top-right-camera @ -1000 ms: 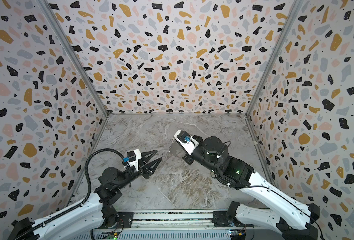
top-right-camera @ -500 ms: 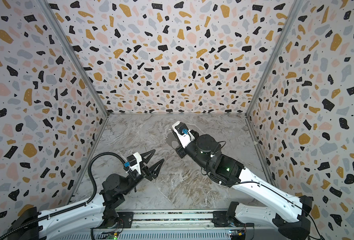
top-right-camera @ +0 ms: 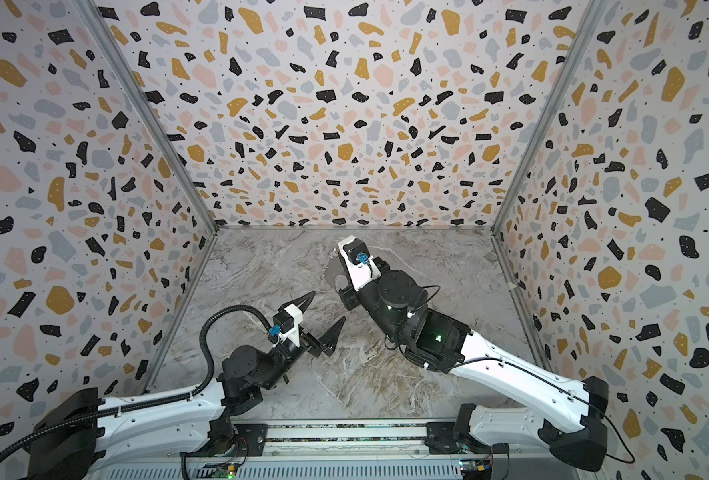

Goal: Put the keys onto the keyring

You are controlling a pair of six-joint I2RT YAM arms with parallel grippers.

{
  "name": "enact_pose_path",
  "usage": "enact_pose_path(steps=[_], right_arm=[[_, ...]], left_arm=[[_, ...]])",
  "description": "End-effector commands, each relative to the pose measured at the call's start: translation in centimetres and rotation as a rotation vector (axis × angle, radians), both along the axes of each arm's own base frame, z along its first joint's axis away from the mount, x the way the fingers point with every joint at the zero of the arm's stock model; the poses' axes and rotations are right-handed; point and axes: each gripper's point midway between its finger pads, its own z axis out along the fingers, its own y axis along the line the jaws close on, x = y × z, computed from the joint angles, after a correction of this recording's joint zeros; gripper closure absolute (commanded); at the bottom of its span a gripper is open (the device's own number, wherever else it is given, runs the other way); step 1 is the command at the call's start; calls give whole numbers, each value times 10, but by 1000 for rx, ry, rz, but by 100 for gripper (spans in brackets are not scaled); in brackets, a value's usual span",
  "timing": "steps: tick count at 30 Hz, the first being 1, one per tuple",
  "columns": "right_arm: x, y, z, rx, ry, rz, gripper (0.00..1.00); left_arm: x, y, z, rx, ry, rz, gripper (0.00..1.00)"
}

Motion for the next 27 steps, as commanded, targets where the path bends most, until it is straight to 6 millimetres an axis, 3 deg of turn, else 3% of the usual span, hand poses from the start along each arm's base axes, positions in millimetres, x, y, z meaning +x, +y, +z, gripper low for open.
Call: enact_pose_path(steps=[1, 5, 10, 17, 27], right_arm=[[-3, -11, 41, 131, -48, -52, 100], [-5, -8, 43, 148, -56, -70, 100], [-9, -4, 43, 145, -64, -87, 100], [-9, -1, 33, 118, -45, -103, 100], [-9, -2, 22, 103, -22, -105, 100]], left_arm=[[1, 6, 28, -54, -73, 95, 0], [1, 1, 27, -34, -86, 174, 0], [7, 13, 26, -80, -69, 335, 0], [5, 23, 34, -120, -93, 387, 12], [6, 19, 40, -86, -122, 410, 27]])
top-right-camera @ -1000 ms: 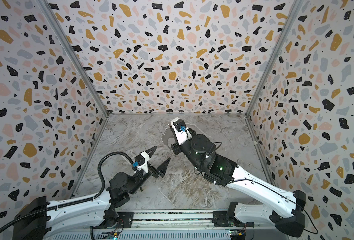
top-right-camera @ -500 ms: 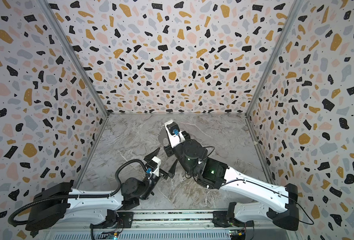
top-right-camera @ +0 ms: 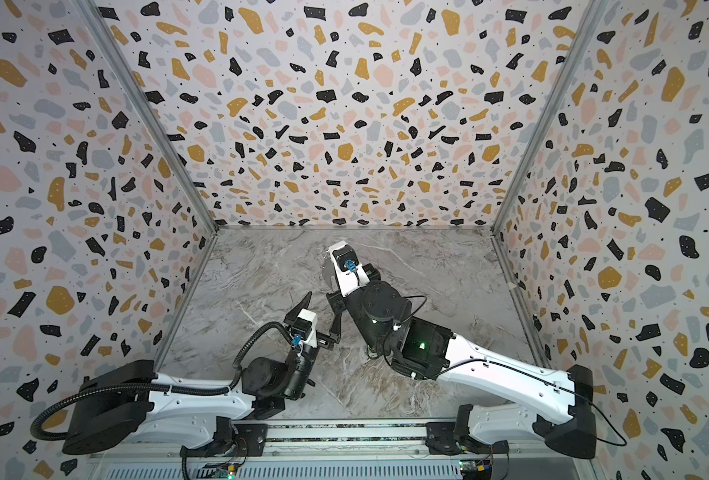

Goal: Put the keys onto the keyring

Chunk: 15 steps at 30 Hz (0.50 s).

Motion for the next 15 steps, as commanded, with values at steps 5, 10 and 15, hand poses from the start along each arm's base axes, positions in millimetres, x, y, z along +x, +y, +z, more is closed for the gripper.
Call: enact_pose_path(steps=[5, 10, 15], right_arm=[[-3, -13, 18, 63, -9, -21, 100], [-2, -11, 18, 65, -10, -25, 100], [-2, -10, 18, 71, -4, -17, 100]], left_arm=[[-6, 9, 31, -120, -57, -4, 28], [-11, -6, 33, -97, -74, -78, 28], [-6, -3, 33, -113, -69, -28, 24]])
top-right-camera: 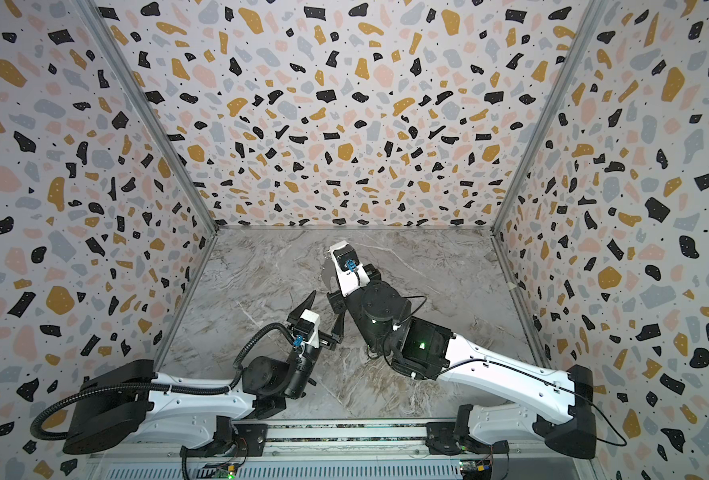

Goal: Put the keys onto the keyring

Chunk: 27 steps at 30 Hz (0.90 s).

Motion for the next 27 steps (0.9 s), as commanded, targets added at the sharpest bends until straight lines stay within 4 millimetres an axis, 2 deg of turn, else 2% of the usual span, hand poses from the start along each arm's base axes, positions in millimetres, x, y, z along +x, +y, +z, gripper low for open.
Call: enact_pose_path(steps=[1, 8, 10, 14, 21, 27], right_arm=[[-4, -9, 19, 73, -8, -5, 100], [-5, -8, 16, 81, 2, -5, 100], [-5, -8, 15, 81, 3, -6, 100], [-5, -9, 13, 83, 9, -10, 100], [-5, -11, 9, 77, 20, -17, 100], [-5, -13, 5, 75, 30, -19, 100]], left_arm=[[-1, 7, 26, -115, -38, 28, 24], [3, -1, 31, -130, -53, 41, 27], [5, 5, 30, -153, -46, 73, 32], [8, 18, 29, -195, -46, 135, 48], [8, 19, 31, -170, -59, 157, 53], [10, 23, 35, -168, -73, 169, 53]])
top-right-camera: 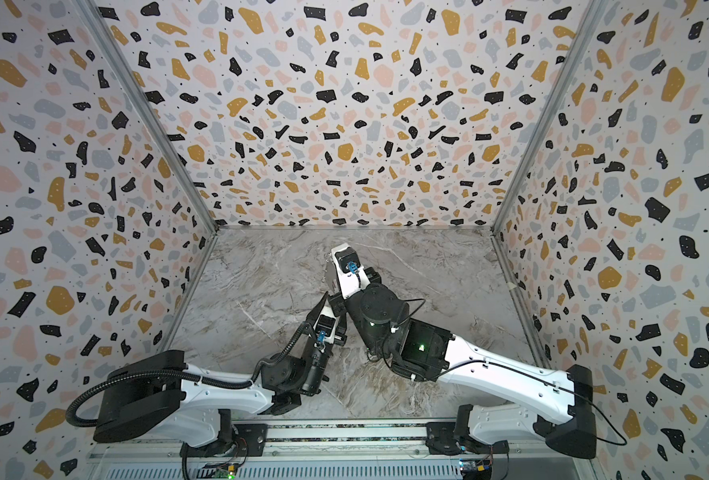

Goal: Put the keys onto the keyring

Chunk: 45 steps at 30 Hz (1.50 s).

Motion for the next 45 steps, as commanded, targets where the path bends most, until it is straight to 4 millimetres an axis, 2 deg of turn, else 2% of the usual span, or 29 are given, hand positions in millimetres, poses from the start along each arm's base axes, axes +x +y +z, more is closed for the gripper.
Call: enact_pose_path(steps=[1, 7, 20, 28, 34, 40, 41, 43, 45], right_arm=[[-4, -12, 15, 58, -5, -13, 100], [-3, -12, 10, 49, 4, -17, 100], [-1, -11, 3, 34, 16, -26, 100], [-1, -15, 1, 16, 26, -24, 100], [6, -25, -7, 0, 61, -15, 100], [26, -44, -30, -16, 149, 7, 100], [29, -48, -34, -22, 171, 7, 95], [35, -61, -44, -32, 204, -20, 78], [37, -72, -52, -36, 226, -42, 68]], left_arm=[[-8, 36, 54, -280, -106, 25, 54], [-9, 44, 57, -288, -115, 30, 57], [-14, 52, 62, -268, -121, 5, 74], [-12, 38, 58, -150, -58, -64, 87], [-7, 14, 51, 9, 68, -150, 100], [6, 0, 38, 126, 260, -205, 100], [7, -4, 37, 146, 294, -222, 100], [15, -8, 27, 195, 390, -231, 100], [24, -11, 19, 240, 482, -232, 100]])
